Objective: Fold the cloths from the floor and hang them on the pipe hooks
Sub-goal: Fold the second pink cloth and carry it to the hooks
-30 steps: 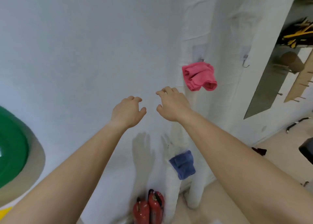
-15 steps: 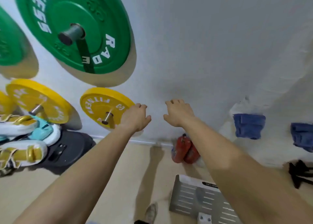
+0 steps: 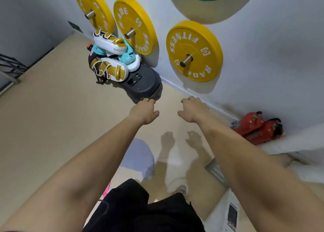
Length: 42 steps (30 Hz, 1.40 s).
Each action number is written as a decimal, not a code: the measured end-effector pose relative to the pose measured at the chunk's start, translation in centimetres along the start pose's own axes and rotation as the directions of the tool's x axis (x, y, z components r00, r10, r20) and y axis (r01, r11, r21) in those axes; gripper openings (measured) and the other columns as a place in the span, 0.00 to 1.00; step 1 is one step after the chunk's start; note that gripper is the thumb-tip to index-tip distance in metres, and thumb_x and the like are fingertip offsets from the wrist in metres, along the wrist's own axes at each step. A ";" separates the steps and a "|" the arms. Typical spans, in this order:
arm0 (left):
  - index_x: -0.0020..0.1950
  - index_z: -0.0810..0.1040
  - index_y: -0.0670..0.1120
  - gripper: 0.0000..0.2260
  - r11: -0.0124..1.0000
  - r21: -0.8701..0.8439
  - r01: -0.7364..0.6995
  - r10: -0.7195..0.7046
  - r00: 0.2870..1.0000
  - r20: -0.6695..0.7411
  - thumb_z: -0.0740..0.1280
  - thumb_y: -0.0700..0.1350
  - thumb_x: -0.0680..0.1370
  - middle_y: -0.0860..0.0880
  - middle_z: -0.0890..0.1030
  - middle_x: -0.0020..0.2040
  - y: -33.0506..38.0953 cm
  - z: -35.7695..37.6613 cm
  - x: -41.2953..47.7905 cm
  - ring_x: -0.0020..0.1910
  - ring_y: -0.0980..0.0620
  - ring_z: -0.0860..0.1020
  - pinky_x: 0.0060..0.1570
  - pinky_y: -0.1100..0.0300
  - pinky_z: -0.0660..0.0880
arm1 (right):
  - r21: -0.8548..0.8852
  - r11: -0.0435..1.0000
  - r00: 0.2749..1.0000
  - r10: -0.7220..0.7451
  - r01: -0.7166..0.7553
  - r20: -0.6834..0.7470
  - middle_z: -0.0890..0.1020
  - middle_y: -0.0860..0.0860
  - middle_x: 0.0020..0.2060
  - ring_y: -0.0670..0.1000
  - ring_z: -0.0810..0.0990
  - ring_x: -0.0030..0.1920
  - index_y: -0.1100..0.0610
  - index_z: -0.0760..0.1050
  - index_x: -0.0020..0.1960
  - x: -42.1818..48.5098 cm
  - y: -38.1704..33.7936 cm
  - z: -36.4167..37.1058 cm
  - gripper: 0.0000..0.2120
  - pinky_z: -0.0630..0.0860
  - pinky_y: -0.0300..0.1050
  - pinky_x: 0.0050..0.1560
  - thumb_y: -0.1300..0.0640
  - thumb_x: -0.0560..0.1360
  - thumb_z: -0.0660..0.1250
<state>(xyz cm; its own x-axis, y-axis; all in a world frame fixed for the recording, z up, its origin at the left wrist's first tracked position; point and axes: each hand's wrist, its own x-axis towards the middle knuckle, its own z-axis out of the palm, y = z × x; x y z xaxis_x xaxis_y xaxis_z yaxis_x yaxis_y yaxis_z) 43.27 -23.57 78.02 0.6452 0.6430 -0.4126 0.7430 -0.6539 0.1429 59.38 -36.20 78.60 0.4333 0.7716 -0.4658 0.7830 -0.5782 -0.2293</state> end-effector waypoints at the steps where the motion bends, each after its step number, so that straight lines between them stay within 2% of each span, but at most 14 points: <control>1: 0.72 0.69 0.45 0.23 0.999 -0.007 0.032 -0.032 0.999 0.000 0.62 0.54 0.80 0.43 0.71 0.69 -1.6 0.2 -0.7 0.66 0.41 0.72 0.59 0.46 0.74 | -0.004 1.000 0.999 -0.026 0.026 0.020 0.68 0.56 0.69 0.60 0.66 0.69 0.55 0.66 0.72 0.1 -1.6 0.7 0.25 0.69 0.57 0.63 0.46 0.78 0.61; 7: 0.74 0.67 0.46 0.24 0.985 -0.048 0.167 -0.167 0.986 0.008 0.61 0.54 0.80 0.44 0.70 0.71 -11.0 1.5 -4.9 0.67 0.42 0.72 0.59 0.48 0.73 | -0.037 0.986 0.982 -0.160 0.164 0.099 0.68 0.56 0.69 0.60 0.66 0.69 0.54 0.67 0.72 0.7 -11.9 4.1 0.25 0.69 0.57 0.63 0.46 0.77 0.61; 13: 0.74 0.67 0.47 0.24 0.967 -0.111 0.229 -0.227 0.973 0.031 0.61 0.54 0.80 0.45 0.70 0.71 -22.0 3.1 -8.0 0.67 0.43 0.72 0.60 0.48 0.73 | -0.074 0.972 0.963 -0.210 0.225 0.170 0.69 0.56 0.68 0.60 0.67 0.68 0.53 0.68 0.71 1.0 -23.1 9.3 0.24 0.70 0.56 0.64 0.46 0.77 0.61; 19: 0.73 0.69 0.47 0.22 0.954 -0.200 0.222 -0.217 0.975 0.046 0.61 0.53 0.80 0.46 0.71 0.70 -37.0 6.0 -11.6 0.66 0.44 0.73 0.61 0.49 0.73 | -0.107 0.965 0.951 -0.209 0.237 0.226 0.70 0.56 0.68 0.59 0.67 0.68 0.53 0.68 0.71 1.9 -37.1 16.9 0.23 0.68 0.56 0.64 0.46 0.78 0.60; 26: 0.73 0.69 0.47 0.22 0.892 -0.267 0.365 -0.323 0.927 0.189 0.61 0.53 0.80 0.44 0.70 0.70 -54.2 13.9 -16.9 0.67 0.42 0.72 0.63 0.50 0.72 | -0.135 0.937 0.901 -0.260 0.322 0.347 0.70 0.57 0.68 0.61 0.67 0.68 0.55 0.67 0.73 2.6 -51.7 27.2 0.24 0.69 0.58 0.63 0.49 0.79 0.61; 31: 0.72 0.70 0.46 0.22 0.851 -0.279 0.445 -0.371 0.885 0.280 0.60 0.52 0.80 0.44 0.72 0.68 -61.1 21.1 -18.4 0.65 0.43 0.73 0.59 0.49 0.74 | -0.197 0.906 0.851 -0.254 0.376 0.459 0.69 0.57 0.70 0.62 0.67 0.69 0.55 0.65 0.73 5.2 -55.8 35.5 0.23 0.68 0.57 0.63 0.49 0.81 0.59; 35: 0.71 0.70 0.46 0.20 0.810 -0.314 0.495 -0.404 0.860 0.313 0.61 0.51 0.80 0.45 0.73 0.66 -64.4 29.1 -16.6 0.63 0.43 0.74 0.56 0.49 0.74 | -0.202 0.901 0.840 -0.251 0.385 0.481 0.71 0.57 0.67 0.61 0.69 0.67 0.55 0.65 0.73 10.0 -56.4 43.7 0.23 0.70 0.55 0.61 0.49 0.80 0.59; 38: 0.70 0.71 0.47 0.19 0.783 -0.331 0.527 -0.429 0.842 0.327 0.61 0.51 0.80 0.45 0.73 0.65 -66.6 37.6 -13.5 0.62 0.43 0.75 0.55 0.49 0.74 | -0.193 0.903 0.827 -0.245 0.385 0.506 0.72 0.58 0.66 0.62 0.70 0.67 0.55 0.63 0.74 15.4 -56.1 52.5 0.26 0.71 0.56 0.61 0.50 0.78 0.61; 42: 0.69 0.71 0.45 0.20 0.703 -0.367 0.609 -0.491 0.790 0.368 0.61 0.51 0.80 0.45 0.75 0.64 -69.2 50.0 -8.7 0.61 0.43 0.75 0.54 0.50 0.74 | -0.206 0.887 0.794 -0.242 0.414 0.557 0.68 0.59 0.69 0.63 0.69 0.68 0.53 0.55 0.78 23.3 -55.3 65.2 0.30 0.69 0.58 0.64 0.50 0.79 0.61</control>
<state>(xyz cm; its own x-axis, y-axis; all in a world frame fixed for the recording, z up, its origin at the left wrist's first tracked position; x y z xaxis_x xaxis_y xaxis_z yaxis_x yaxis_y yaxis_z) -22.60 -3.87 26.70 0.0792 0.6820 -0.7270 0.9806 0.0780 0.1800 -2.98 -3.55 24.74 -0.0939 0.6046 -0.7910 0.9655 -0.1385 -0.2204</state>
